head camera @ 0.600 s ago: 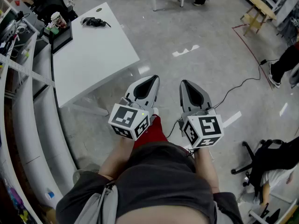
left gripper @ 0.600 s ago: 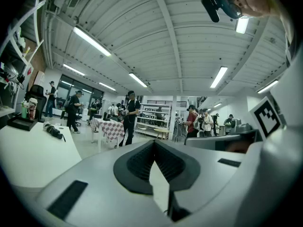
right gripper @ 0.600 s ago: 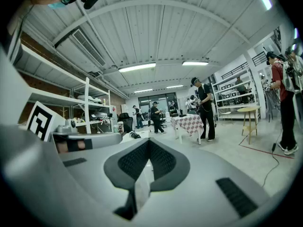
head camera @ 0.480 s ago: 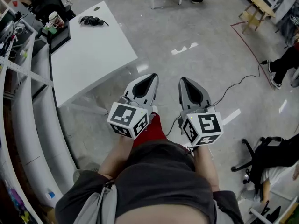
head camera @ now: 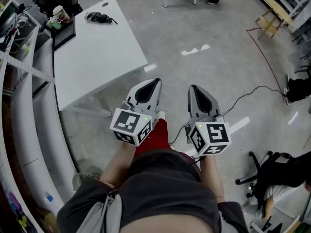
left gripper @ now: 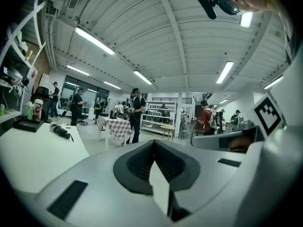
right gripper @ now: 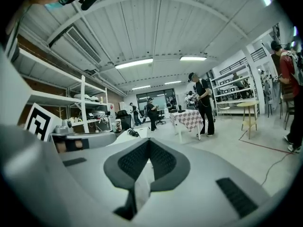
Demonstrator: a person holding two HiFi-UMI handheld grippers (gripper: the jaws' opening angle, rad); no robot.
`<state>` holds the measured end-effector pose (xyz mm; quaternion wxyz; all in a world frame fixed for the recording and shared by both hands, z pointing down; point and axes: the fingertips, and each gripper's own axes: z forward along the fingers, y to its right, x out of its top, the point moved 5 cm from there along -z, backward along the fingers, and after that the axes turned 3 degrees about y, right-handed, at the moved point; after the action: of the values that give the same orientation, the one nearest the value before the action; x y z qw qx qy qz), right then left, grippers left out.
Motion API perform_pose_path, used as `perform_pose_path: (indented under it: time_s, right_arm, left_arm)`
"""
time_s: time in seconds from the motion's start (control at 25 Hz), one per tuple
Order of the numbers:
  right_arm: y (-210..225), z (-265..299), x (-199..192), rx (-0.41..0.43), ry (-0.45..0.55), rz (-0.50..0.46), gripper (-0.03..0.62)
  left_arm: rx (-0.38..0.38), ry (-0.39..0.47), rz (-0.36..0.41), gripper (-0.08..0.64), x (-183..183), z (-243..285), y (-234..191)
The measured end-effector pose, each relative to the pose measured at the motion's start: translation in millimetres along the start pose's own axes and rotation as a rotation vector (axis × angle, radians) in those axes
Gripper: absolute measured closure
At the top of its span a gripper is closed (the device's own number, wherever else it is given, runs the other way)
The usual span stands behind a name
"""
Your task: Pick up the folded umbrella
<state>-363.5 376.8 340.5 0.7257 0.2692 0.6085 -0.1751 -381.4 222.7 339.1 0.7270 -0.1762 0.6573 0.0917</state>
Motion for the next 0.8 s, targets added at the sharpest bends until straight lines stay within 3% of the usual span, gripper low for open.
perform_pose_path:
  time_s: [0.8]
  right_arm:
    - [15, 189, 13, 0.039, -0.078, 0.019, 0.574]
  left_arm:
    - [0.095, -0.023, -0.045, 0.546, 15, 95, -159]
